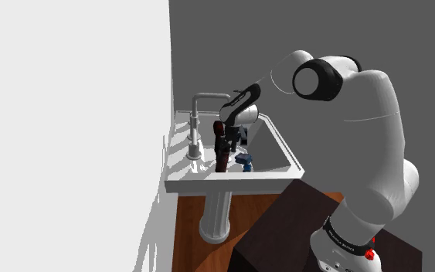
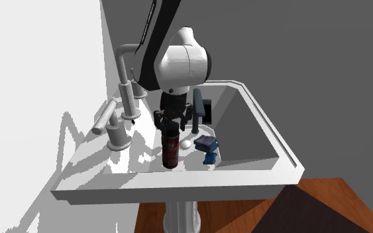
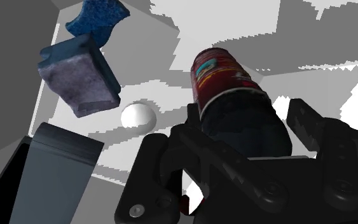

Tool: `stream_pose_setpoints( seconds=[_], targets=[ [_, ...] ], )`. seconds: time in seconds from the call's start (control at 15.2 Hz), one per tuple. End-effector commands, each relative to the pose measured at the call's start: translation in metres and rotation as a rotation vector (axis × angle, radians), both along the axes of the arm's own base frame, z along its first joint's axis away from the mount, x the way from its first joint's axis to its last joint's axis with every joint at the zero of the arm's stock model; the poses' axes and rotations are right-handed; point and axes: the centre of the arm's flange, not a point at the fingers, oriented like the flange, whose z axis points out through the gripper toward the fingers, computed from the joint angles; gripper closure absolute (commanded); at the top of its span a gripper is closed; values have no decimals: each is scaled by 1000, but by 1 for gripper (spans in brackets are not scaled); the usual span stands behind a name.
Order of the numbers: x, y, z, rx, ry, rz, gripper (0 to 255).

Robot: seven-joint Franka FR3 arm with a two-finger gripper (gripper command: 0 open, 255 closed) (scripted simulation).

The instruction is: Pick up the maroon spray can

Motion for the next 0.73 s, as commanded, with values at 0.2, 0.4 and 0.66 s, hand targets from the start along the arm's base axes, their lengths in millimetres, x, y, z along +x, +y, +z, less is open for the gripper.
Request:
stream_pose_setpoints(
  seconds=[0.2, 0.4, 0.66],
  targets=[
    [0, 1, -1, 0, 0, 1, 255],
    [0, 1, 15, 0, 0, 1, 255],
    [0, 1, 36, 0, 0, 1, 255]
  ],
)
